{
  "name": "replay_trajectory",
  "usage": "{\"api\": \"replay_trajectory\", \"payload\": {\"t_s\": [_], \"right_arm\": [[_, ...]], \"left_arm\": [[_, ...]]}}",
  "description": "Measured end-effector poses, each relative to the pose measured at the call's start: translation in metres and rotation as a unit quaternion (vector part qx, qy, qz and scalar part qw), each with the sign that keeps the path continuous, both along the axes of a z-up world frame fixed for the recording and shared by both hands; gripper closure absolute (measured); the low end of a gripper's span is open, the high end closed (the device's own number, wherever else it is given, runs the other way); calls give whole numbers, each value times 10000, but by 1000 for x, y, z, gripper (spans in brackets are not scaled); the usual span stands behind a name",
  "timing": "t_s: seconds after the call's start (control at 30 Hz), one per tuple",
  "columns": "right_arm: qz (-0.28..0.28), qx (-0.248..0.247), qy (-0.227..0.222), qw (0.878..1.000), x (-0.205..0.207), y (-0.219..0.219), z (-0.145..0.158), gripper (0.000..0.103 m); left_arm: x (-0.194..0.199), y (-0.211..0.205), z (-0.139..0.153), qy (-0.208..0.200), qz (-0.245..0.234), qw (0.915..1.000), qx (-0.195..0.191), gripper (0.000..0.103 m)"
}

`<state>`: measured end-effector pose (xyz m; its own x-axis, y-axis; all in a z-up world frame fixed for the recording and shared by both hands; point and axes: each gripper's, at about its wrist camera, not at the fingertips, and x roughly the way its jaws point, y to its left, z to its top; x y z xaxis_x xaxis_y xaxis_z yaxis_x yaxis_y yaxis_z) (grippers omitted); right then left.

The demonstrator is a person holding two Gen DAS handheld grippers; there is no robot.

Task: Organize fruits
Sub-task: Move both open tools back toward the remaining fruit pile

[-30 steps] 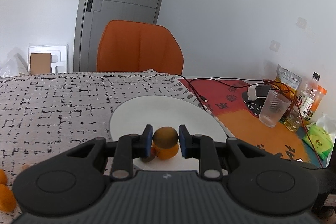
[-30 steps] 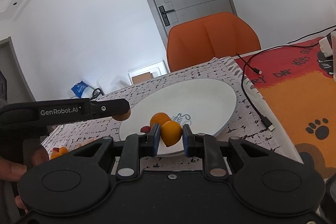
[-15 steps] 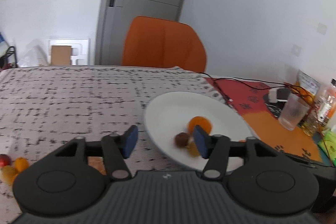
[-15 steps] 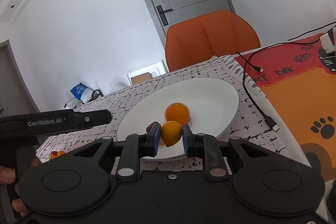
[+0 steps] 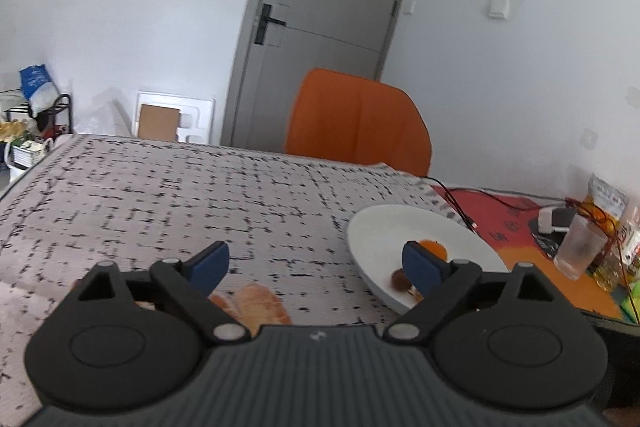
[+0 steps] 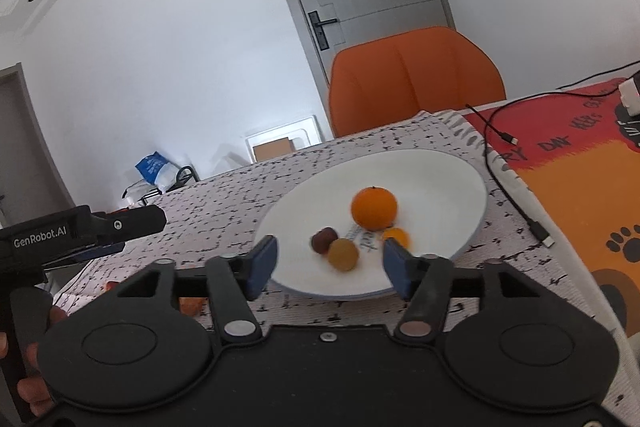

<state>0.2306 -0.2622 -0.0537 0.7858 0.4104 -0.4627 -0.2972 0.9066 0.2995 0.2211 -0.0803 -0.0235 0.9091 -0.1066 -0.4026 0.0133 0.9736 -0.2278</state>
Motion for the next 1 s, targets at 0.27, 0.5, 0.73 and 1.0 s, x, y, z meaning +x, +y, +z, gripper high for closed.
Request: {"api": "replay_trajectory", "payload": {"t_s": [0.27,0.5,0.73,1.0], "right_arm": [[157,-74,-127,9998,-14,19,7,17],[315,-94,-259,9991,-25,31,13,8],[508,-68,-283,9983,-31,43,15,7],[615,48,-231,9978,-34,52,12,0]], "left_arm": [[-18,27,7,-115,240,9996,-109,9],[-35,49,15,-261,454,9985,-158,8],[-50,65,19,-333,645,9973,-136,8],[-66,83,24,-475,851,9951,-181,2]]}}
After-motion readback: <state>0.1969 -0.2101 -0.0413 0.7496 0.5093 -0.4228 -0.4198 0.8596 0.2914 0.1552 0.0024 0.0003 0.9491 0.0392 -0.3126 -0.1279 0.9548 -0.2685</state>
